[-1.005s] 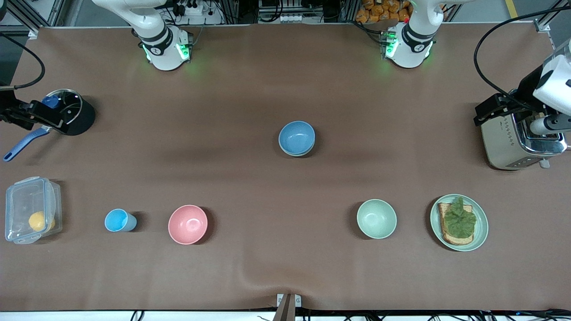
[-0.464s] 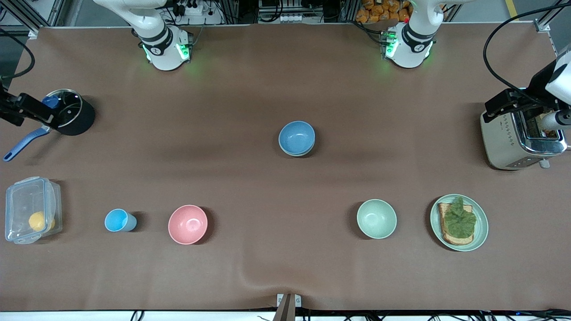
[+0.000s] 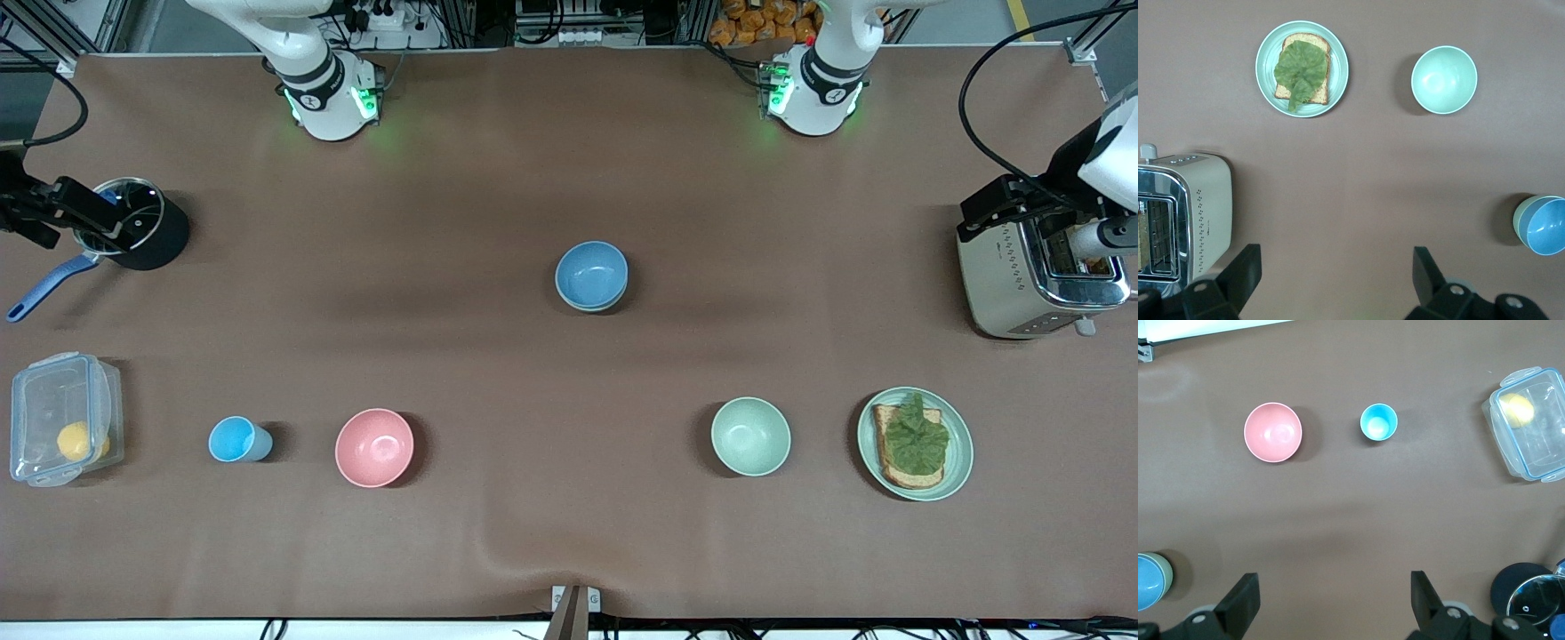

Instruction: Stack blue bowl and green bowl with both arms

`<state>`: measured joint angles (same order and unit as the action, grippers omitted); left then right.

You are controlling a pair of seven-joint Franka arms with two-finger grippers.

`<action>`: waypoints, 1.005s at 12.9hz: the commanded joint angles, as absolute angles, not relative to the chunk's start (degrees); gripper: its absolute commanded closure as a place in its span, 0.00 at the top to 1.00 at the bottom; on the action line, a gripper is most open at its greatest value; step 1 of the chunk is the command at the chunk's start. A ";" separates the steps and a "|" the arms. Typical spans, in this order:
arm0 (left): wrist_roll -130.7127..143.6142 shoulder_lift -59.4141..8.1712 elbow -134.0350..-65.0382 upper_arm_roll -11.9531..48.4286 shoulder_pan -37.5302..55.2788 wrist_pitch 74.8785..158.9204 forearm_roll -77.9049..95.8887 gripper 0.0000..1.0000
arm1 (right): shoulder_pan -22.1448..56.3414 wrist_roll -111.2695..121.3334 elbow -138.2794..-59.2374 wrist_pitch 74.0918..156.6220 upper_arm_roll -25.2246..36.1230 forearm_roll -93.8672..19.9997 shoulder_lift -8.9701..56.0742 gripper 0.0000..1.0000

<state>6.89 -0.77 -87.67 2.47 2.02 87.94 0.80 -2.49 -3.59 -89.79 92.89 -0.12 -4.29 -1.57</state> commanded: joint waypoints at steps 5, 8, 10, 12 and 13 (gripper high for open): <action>6.24 1.32 -87.45 3.25 2.20 84.82 -0.09 1.00 | -2.11 -3.51 -90.00 93.08 -1.23 -2.37 -2.20 1.00; 6.24 1.67 -87.45 3.25 2.20 84.81 0.00 1.00 | -2.02 -2.99 -90.00 93.16 -1.23 -2.37 -2.11 1.00; 6.33 2.02 -87.63 3.25 2.20 84.73 0.09 1.00 | -2.02 -2.99 -90.00 93.16 -1.14 -2.37 -2.11 1.00; 6.24 2.11 -87.63 3.16 2.20 84.64 0.09 1.00 | -2.11 -2.81 -90.00 93.08 -1.14 -2.20 -1.93 1.00; 6.41 2.11 -87.63 3.16 2.20 84.55 0.09 1.00 | -2.11 -2.64 -90.09 93.08 -1.14 -1.07 -1.93 1.00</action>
